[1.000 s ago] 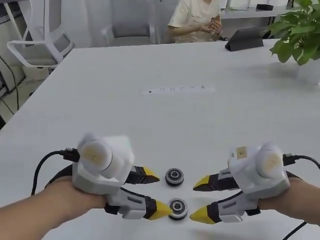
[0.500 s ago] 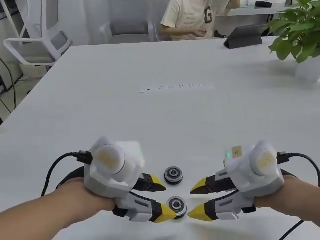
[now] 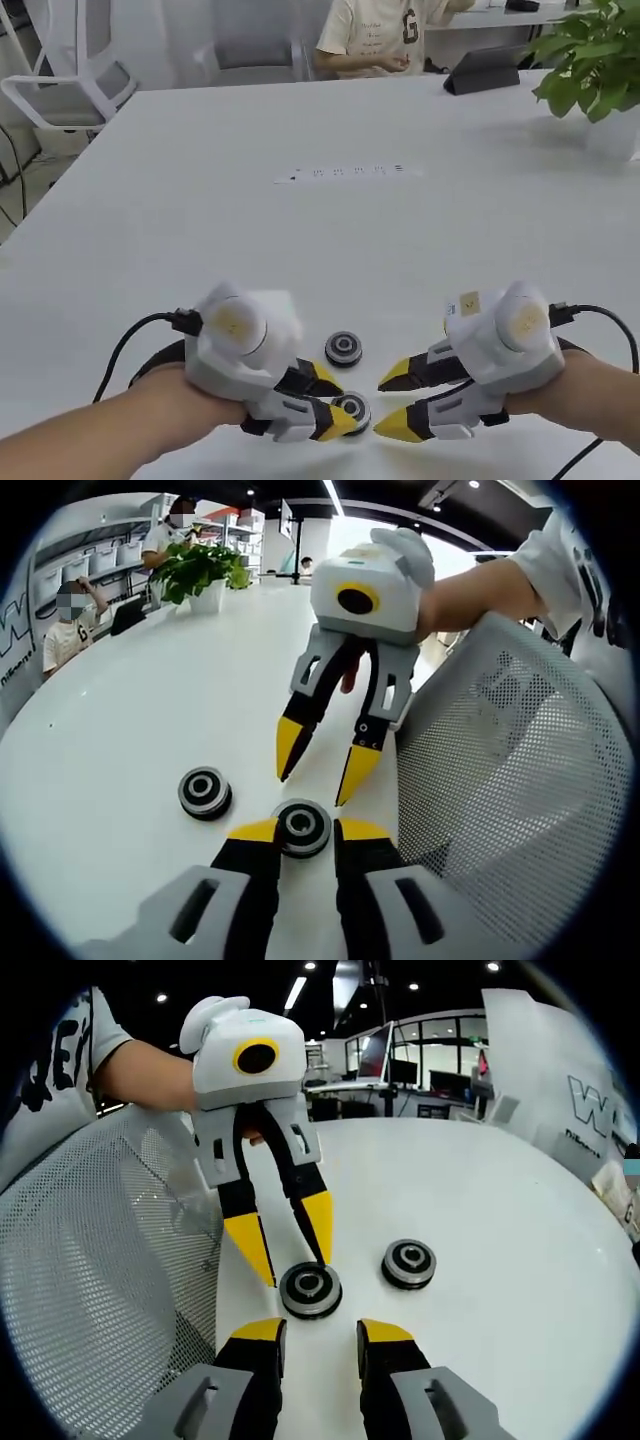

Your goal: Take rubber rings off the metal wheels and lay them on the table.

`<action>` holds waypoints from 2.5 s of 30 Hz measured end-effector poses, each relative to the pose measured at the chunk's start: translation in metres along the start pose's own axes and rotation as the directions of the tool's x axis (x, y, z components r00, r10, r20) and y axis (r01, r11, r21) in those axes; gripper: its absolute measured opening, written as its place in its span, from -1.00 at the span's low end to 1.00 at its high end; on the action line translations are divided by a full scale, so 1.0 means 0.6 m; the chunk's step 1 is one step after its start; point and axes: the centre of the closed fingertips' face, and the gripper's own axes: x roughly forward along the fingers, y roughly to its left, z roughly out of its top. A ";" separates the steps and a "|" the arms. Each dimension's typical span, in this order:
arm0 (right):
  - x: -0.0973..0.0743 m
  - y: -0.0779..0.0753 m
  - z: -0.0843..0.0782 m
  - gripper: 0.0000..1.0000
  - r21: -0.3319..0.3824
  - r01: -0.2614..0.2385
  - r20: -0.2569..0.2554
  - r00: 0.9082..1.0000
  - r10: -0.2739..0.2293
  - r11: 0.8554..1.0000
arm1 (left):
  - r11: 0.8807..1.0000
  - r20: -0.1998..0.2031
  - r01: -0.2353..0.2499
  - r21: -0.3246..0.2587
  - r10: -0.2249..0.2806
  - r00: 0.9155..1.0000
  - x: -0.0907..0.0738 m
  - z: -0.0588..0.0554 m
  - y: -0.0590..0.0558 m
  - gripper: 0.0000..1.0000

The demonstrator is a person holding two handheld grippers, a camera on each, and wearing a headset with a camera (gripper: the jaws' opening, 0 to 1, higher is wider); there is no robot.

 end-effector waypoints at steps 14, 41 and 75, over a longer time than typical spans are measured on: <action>0.004 0.005 0.002 -0.48 -0.013 -0.010 -0.003 1.000 0.010 1.000 | 0.997 -0.019 -0.039 0.068 0.040 0.999 0.009 -0.005 0.005 -0.81; 0.035 0.013 0.014 -0.50 -0.002 -0.038 0.003 0.999 0.038 0.999 | 0.995 0.008 -0.075 0.067 0.074 0.997 0.008 -0.004 0.007 -0.85; 0.019 0.014 0.005 -0.70 0.048 -0.029 0.017 0.999 0.029 0.998 | 0.994 0.011 -0.085 0.065 0.084 0.996 0.009 -0.005 0.007 -0.86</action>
